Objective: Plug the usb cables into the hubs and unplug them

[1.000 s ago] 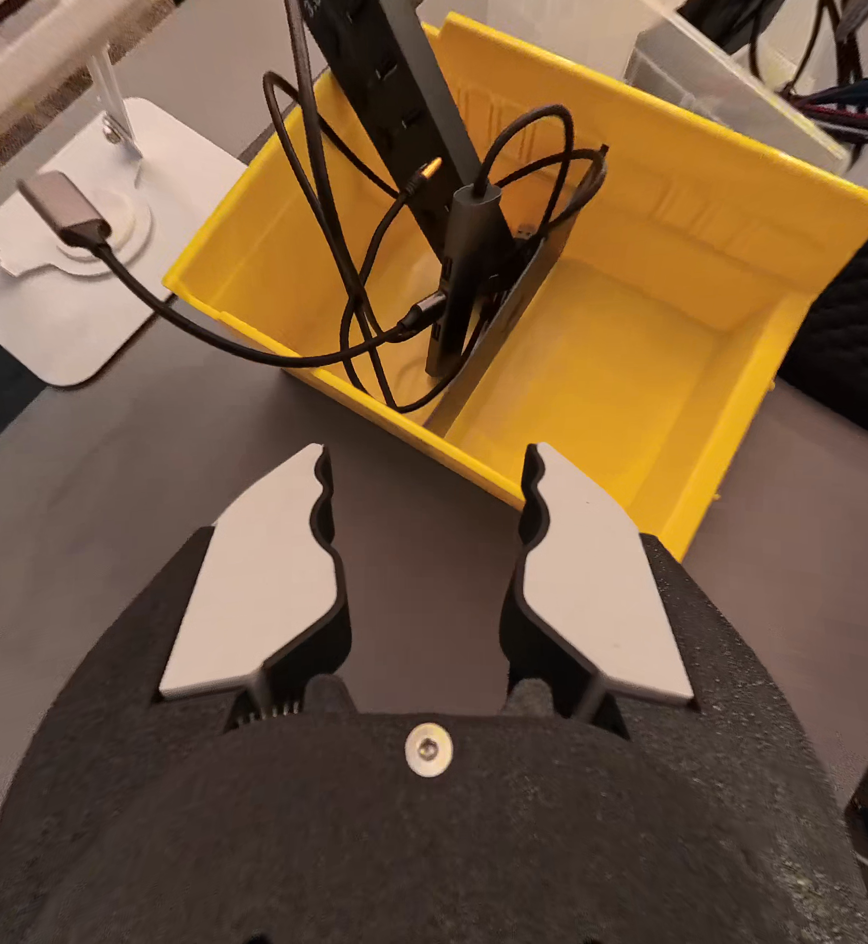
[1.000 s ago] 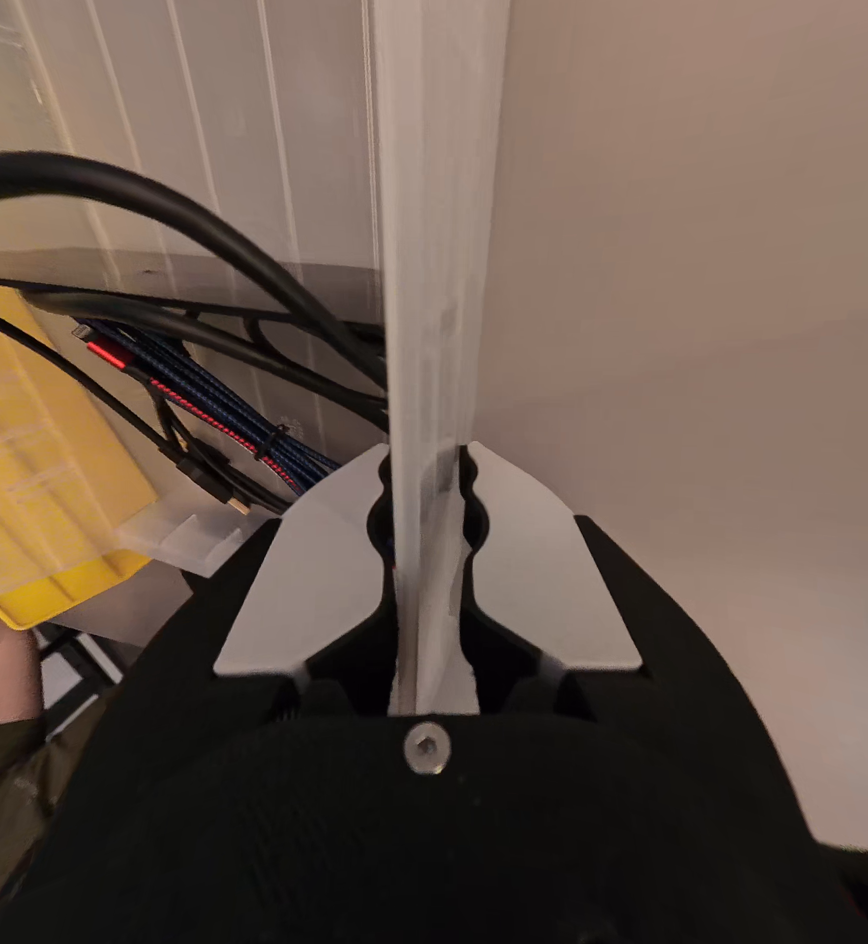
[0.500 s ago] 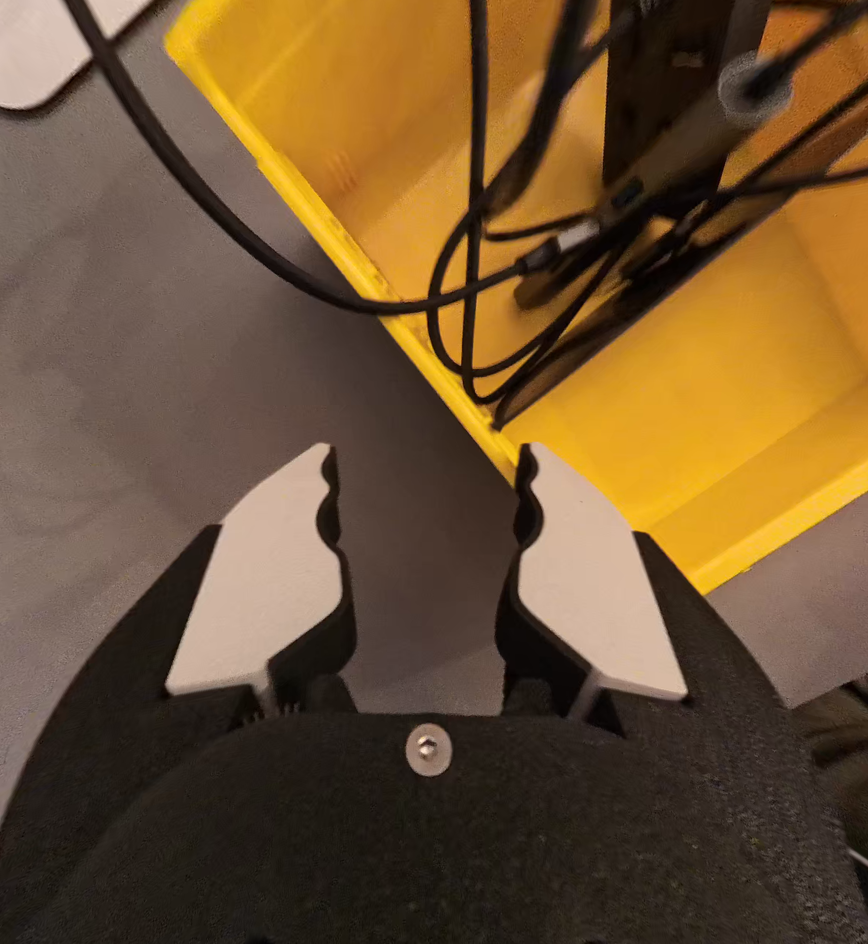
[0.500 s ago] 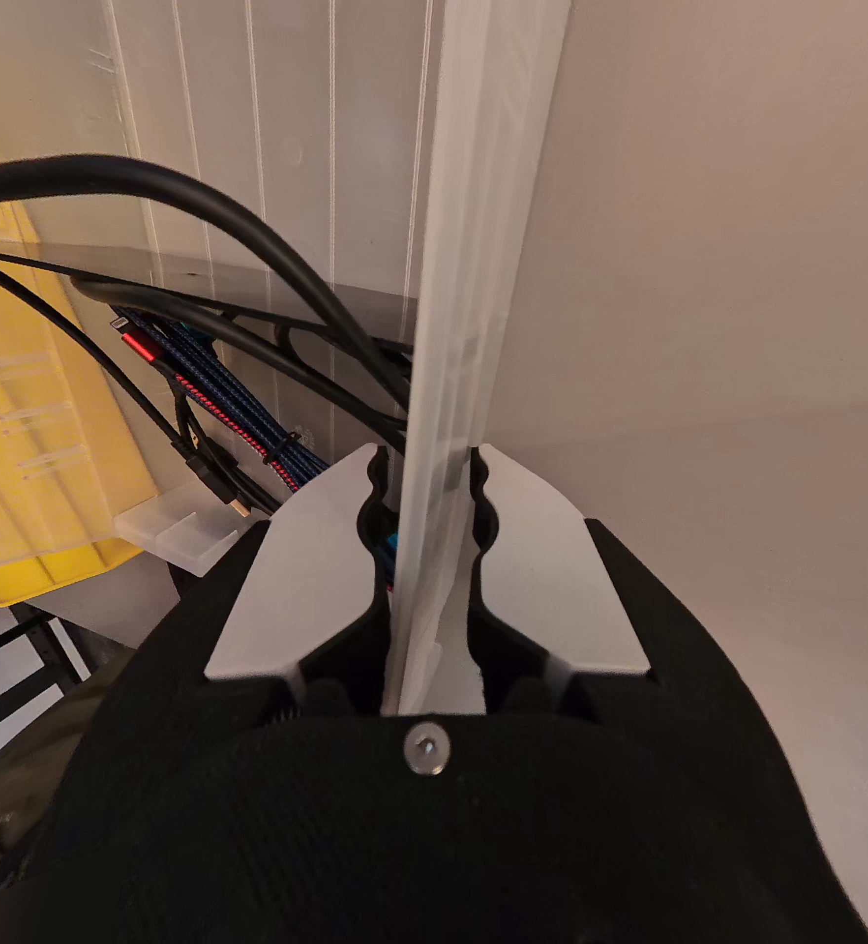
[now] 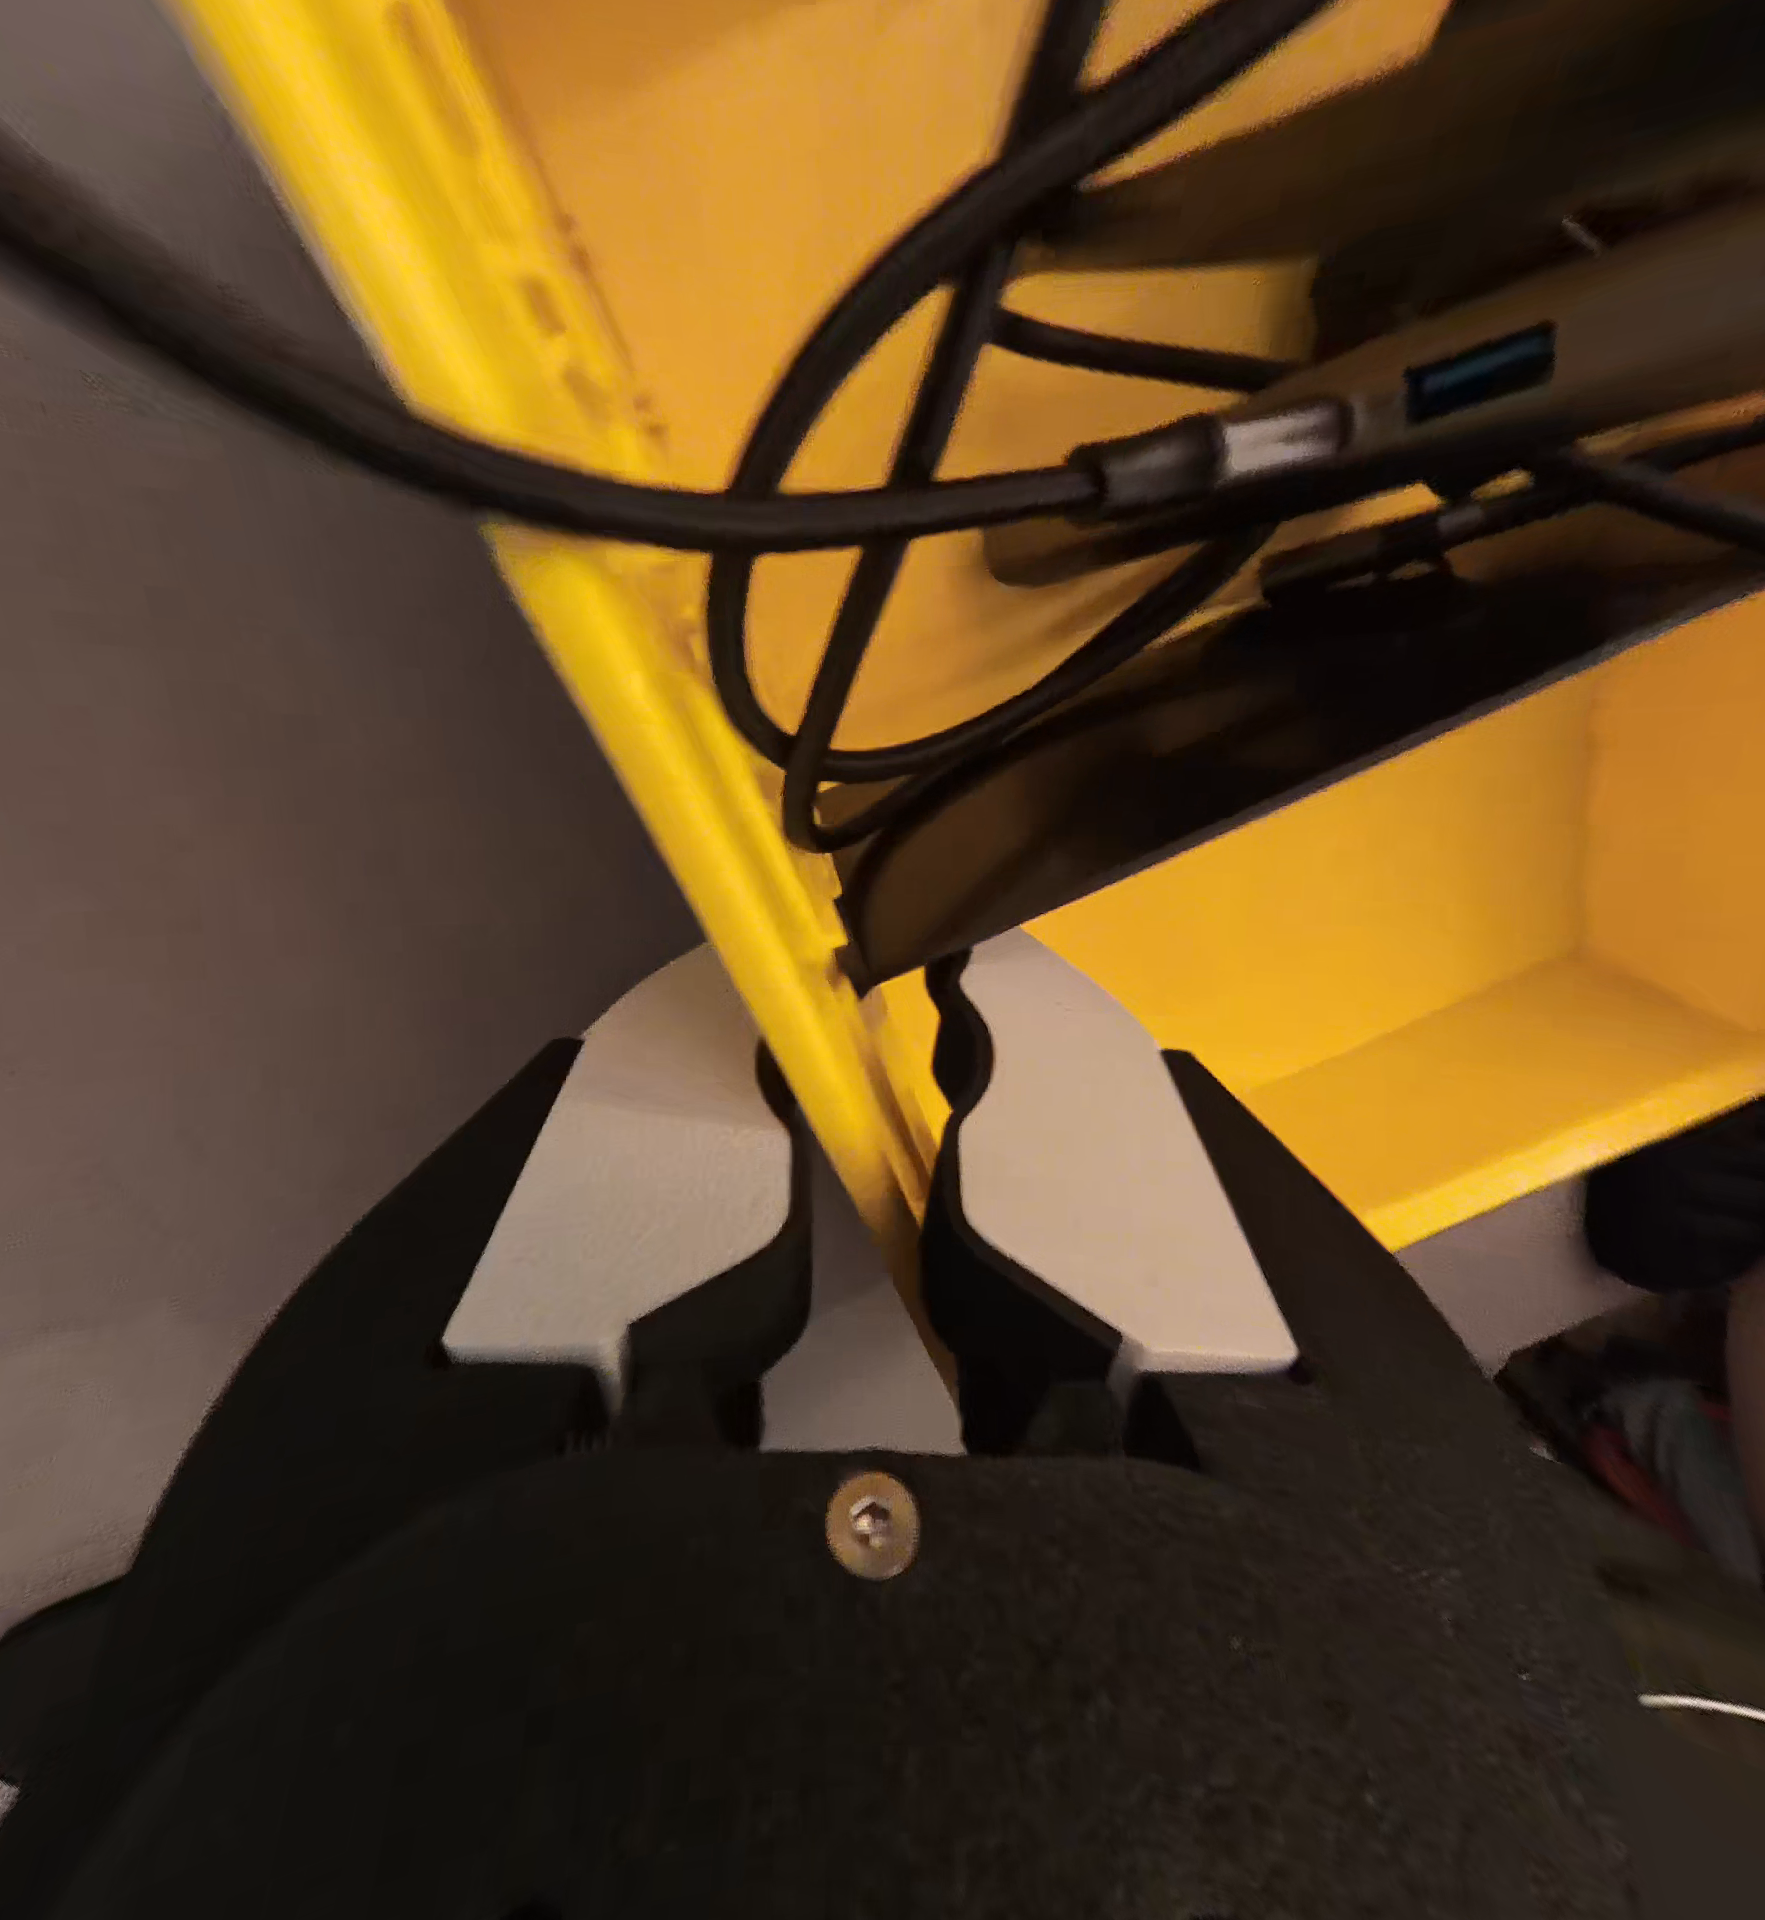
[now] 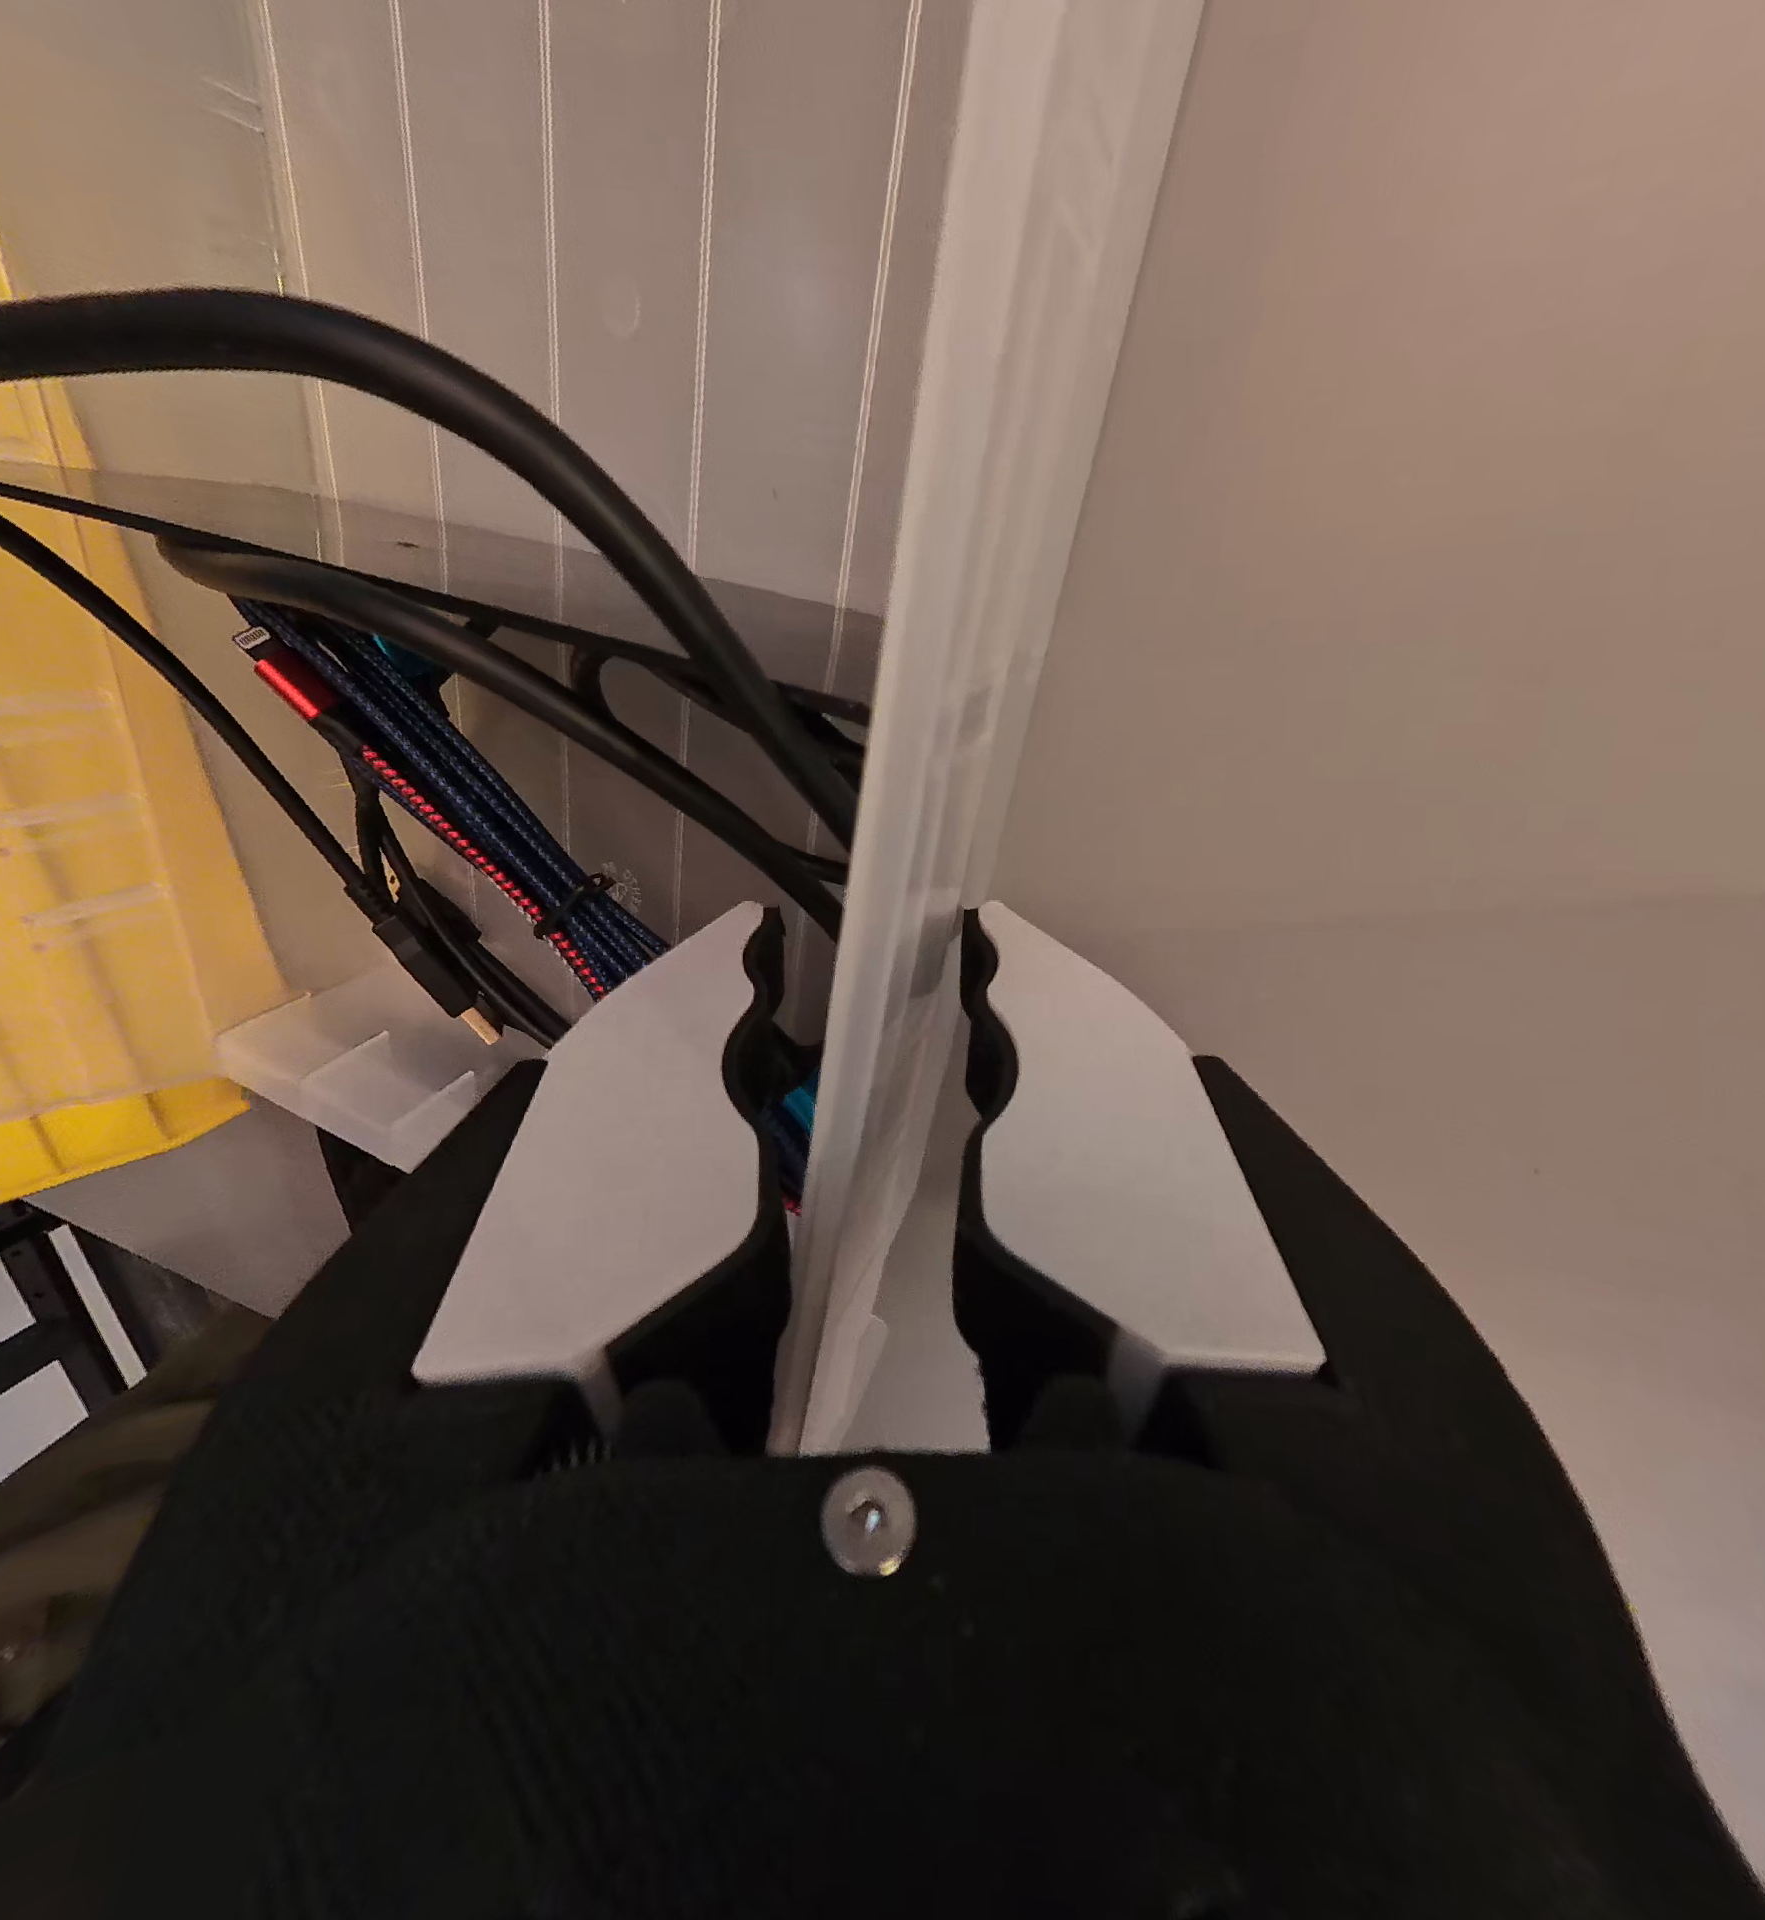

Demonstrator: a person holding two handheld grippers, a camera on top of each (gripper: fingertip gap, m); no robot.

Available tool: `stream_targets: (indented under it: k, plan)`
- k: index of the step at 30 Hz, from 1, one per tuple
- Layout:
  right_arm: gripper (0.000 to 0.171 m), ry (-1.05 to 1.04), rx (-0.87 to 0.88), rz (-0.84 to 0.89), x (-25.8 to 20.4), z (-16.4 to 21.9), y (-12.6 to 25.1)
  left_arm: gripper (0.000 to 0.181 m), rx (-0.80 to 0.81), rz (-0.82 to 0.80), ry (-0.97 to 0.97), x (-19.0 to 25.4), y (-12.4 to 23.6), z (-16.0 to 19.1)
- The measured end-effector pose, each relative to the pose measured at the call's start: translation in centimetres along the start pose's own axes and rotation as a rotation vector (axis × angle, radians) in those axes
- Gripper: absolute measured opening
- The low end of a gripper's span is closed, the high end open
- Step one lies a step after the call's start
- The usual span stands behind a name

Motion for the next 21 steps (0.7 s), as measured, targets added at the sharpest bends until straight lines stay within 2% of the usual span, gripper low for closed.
stream_targets:
  k: [3,6,9,21]
  plan:
    - [0.033,0.013,-0.003,0.004,0.0,0.0,0.0,0.006,0.024,-0.062,-0.024,-3.0,0.5,-0.5]
    - [0.032,0.041,-0.023,0.012,-0.4,0.0,-0.2,0.004,0.037,-0.024,0.063,-6.0,1.2,-0.4]
    - [0.027,0.080,-0.072,0.054,-1.2,-0.2,-0.6,0.004,0.047,-0.028,0.060,-9.1,1.9,0.4]
    - [0.024,0.257,-0.273,0.095,-7.3,-1.7,-3.8,0.004,0.142,-0.060,0.274,-22.2,5.2,5.4]
Point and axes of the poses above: each gripper's, where its closed fingertips meet, y back along the fingers, z out of its underside, x = y × z across the jaws, the point moved 5 cm from there along y, back along the fingers, and after that the axes turned 2 degrees about y, right-handed, at the moved point
